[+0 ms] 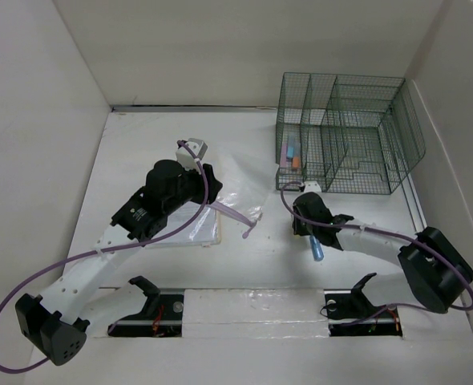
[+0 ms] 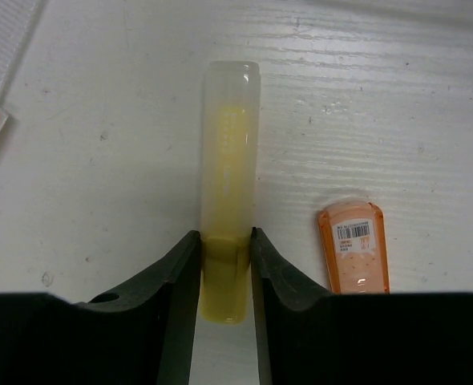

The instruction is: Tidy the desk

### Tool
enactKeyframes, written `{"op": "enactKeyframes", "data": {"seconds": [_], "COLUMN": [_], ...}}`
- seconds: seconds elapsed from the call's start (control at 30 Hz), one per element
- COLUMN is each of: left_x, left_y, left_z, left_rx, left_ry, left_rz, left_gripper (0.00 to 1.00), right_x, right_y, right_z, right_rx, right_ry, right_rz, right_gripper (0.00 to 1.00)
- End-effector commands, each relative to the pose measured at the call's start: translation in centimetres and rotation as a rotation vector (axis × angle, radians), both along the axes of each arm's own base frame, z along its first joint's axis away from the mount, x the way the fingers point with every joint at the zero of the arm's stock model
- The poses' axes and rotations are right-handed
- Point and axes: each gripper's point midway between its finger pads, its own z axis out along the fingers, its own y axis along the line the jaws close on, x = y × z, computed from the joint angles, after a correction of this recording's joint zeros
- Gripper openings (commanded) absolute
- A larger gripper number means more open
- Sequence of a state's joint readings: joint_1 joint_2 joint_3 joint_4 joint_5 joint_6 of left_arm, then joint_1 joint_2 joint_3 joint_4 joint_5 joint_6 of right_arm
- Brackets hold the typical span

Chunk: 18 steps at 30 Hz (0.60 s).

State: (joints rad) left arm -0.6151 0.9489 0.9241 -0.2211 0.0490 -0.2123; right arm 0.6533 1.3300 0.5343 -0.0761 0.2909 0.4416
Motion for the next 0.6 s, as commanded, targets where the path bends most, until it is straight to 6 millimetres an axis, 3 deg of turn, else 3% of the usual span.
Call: {"op": "enactKeyframes", "data": {"seconds": [0.0,0.1,0.13,0.23,0.27,0.4,0.53,0.57], "left_x": [0.1,0.2,0.2,0.2,0.2,0.2,0.1,0.1], "left_y": [-0.2,-0.2,-0.3,-0.3,-0.3,-0.1,-0.2,-0.2], "left_z": [0.7,0.5,0.6,0.6,0.6,0.6,0.7,0.7], "left_rx": [-0.017,-0.014,-0.016,-0.016,-0.015,-0.016,-0.018,-0.017], "left_ry": [-0.035,-0.03,-0.031,-0.029,-0.029,-0.033,-0.035,-0.033], "left_rz": [-0.009,-0.011,-0.013,-0.015,-0.015,-0.006,-0.009,-0.009], "left_gripper": [0.4,0.4,0.4,0.4,0.4,0.4,0.4,0.4], "right_x": [1.2,1.6,2.5,4.2,5.3,8.9,14.1,15.0], "right_y": [0.6,0.9,0.9,1.0,1.3,1.8,0.9,0.6], "right_z": [1.4,4.2,6.7,10.5,12.3,15.6,18.9,18.8], "right_rx": [0.035,0.043,0.052,0.059,0.066,0.029,0.015,0.002], "right_ry": [-0.051,-0.124,-0.195,-0.304,-0.344,-0.418,-0.542,-0.541], "right_rz": [-0.013,-0.002,-0.005,-0.003,-0.002,0.007,-0.038,-0.041], "right_gripper": [0.26,0.22,0.21,0.21,0.21,0.21,0.22,0.22]}}
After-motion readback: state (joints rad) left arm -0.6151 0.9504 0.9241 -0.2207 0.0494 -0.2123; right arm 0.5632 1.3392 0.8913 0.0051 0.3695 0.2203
